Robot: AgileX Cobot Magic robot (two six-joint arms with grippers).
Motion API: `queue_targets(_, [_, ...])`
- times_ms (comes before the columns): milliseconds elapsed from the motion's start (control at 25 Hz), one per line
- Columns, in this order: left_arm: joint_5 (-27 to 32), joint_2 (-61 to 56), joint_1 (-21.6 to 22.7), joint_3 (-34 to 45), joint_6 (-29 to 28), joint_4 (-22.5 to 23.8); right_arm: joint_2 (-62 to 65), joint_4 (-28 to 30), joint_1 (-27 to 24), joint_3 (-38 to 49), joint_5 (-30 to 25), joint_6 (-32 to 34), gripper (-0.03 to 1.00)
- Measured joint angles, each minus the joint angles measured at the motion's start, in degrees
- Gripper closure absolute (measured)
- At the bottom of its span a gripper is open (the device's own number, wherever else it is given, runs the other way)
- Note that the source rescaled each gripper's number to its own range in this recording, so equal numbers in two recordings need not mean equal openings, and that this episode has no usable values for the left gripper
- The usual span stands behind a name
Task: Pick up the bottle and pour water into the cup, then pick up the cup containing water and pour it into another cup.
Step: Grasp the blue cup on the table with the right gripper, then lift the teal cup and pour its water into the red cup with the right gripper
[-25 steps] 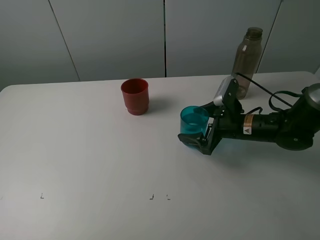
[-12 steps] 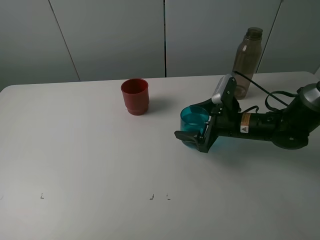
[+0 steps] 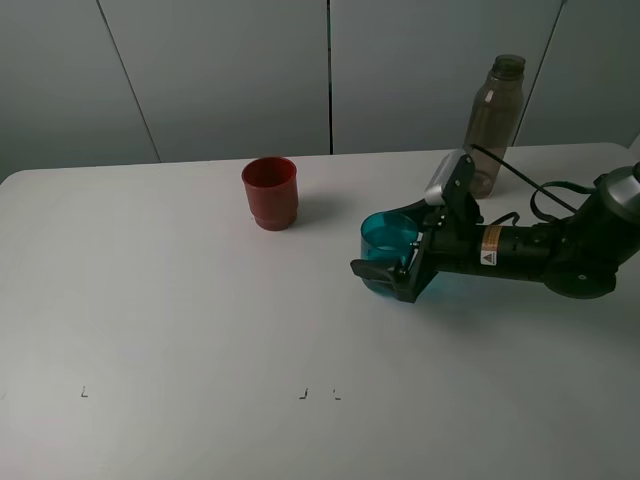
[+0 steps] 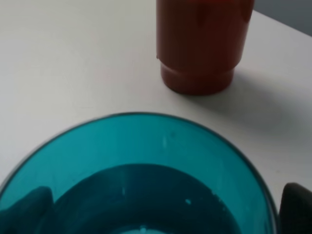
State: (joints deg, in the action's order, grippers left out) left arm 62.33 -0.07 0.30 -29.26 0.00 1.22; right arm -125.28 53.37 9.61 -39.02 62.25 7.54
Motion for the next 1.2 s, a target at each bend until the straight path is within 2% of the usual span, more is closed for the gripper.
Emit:
queue_targets(560, [0.0, 0.0, 0.0, 0.0, 0.0, 0.0, 0.0, 0.7, 0.4, -0.1, -0.1, 0.1, -0.03])
queue_targets(600, [0.0, 0.0, 0.0, 0.0, 0.0, 0.0, 0.0, 0.8, 0.4, -0.1, -0.1, 0.1, -0.01])
queue_targets(640, [0.0, 0.0, 0.0, 0.0, 0.0, 0.0, 0.0, 1.1, 0.4, -0.1, -0.3, 0.1, 0.08])
queue_targets(680, [0.0, 0.0, 0.0, 0.0, 0.0, 0.0, 0.0, 1.3, 0.4, -0.1, -0.4, -0.2, 0.24])
queue_targets(760, [0.0, 0.0, 0.0, 0.0, 0.0, 0.0, 0.0, 1.4, 0.4, -0.1, -0.8, -0.5, 0.73])
queue_targets(800, [0.0, 0.0, 0.0, 0.0, 0.0, 0.0, 0.0, 1.4, 0.4, -0.1, -0.8, -0.5, 0.9])
queue_targets(1200, [0.0, 0.0, 0.0, 0.0, 0.0, 0.0, 0.0, 1.3, 0.4, -0.1, -0.8, -0.7, 0.88])
